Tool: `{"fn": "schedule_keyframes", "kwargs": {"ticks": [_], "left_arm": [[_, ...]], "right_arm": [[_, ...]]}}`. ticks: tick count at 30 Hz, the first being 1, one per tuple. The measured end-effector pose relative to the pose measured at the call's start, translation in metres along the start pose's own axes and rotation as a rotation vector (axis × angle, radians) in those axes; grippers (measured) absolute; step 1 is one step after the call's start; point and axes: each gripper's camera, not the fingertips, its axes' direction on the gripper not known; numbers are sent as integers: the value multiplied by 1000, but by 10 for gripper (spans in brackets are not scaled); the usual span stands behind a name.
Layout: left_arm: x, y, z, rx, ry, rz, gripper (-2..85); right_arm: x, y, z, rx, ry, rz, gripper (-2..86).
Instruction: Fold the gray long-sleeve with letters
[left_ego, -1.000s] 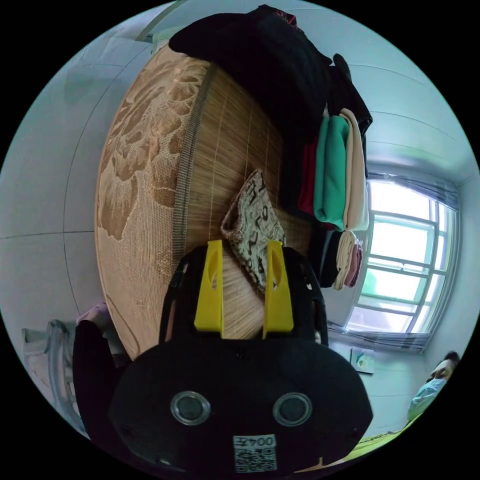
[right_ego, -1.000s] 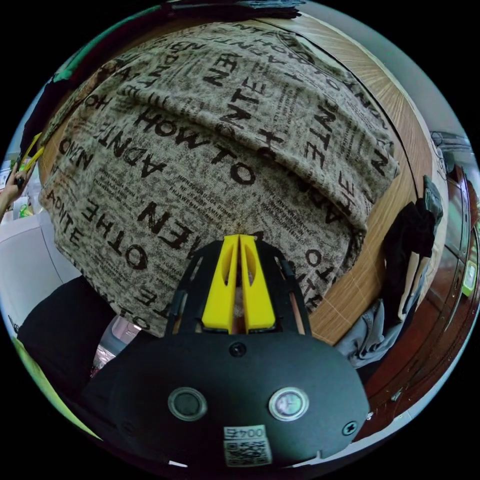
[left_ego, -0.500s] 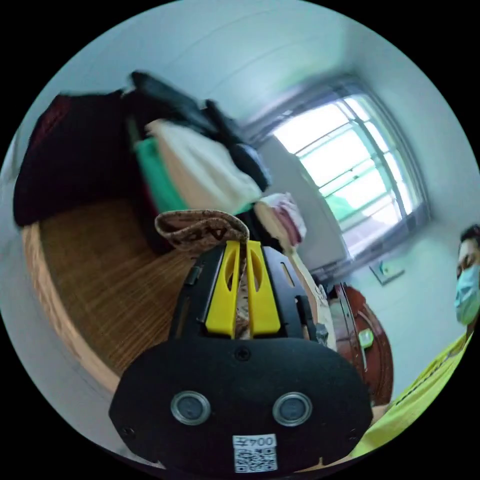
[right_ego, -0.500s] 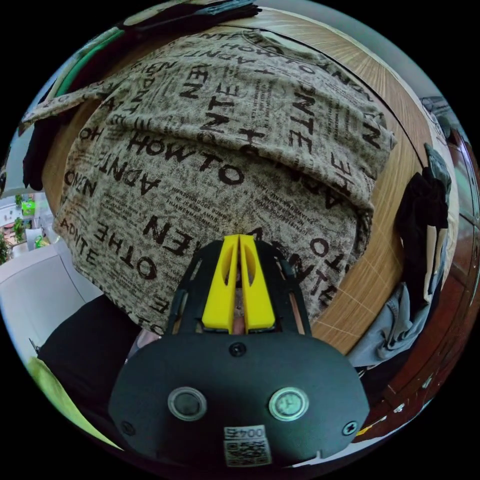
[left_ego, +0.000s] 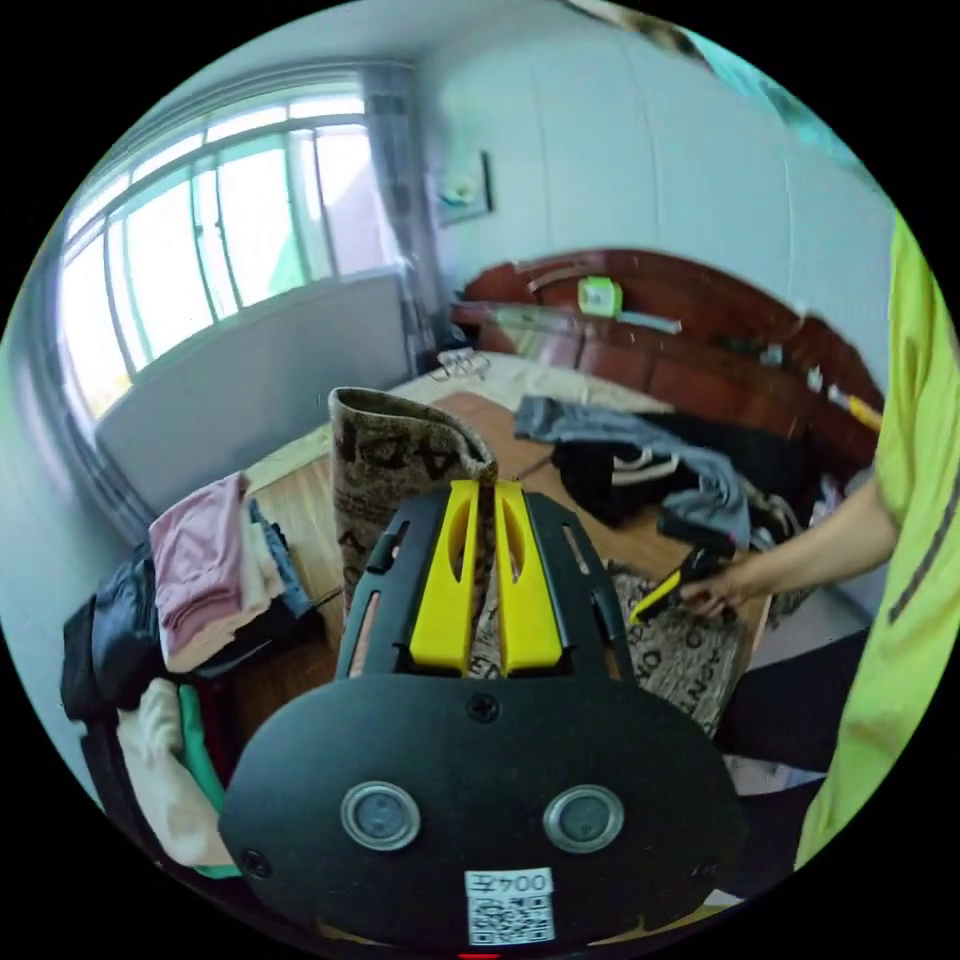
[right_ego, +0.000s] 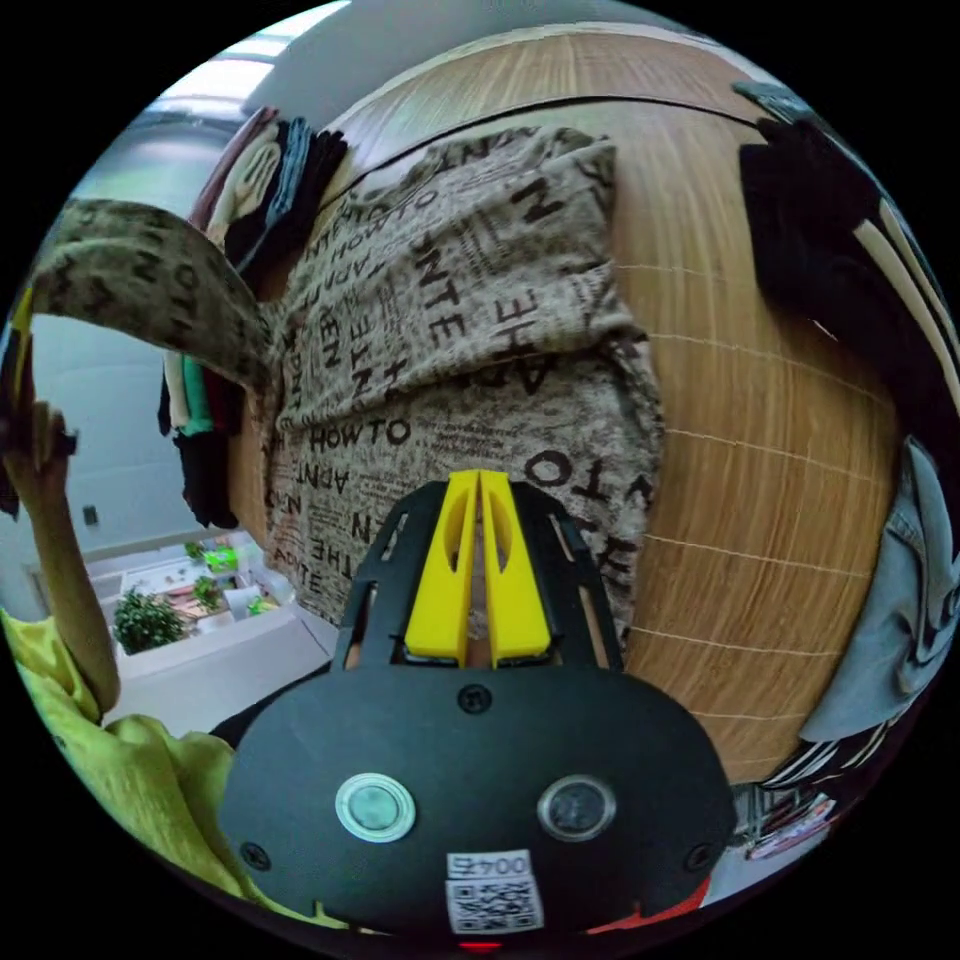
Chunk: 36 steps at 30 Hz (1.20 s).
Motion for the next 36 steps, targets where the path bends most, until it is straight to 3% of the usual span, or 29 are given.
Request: {"fn": "schedule_keyframes", "kwargs": {"ticks": [4,7,9,14,19,23,30,36], "left_arm": [[129,22,160,-262,-103,254,27],[180,59,252,-482,-61,344,31],[193,68,270,-523,-29,356,36],[184,74,245,-458,-90,285,56],[111,150,241,-680,-252,172,57],[74,193,236,-748,-328,128,64],[45,231,255,-787,-421,150,87],[15,231,257,-717,-442,71,36]], "right_arm": [[60,7,-27,70,-101,71,7],[91,11,-41,107,-126,111,37],[101,12,-51,142,-163,112,61],[93,-14,-68,223,-152,13,109],[83,-62,-62,217,-43,3,121],[81,-80,-48,172,-4,13,124],[67,-95,-42,93,41,-23,51],[-14,-114,-95,131,34,-140,36]]}}
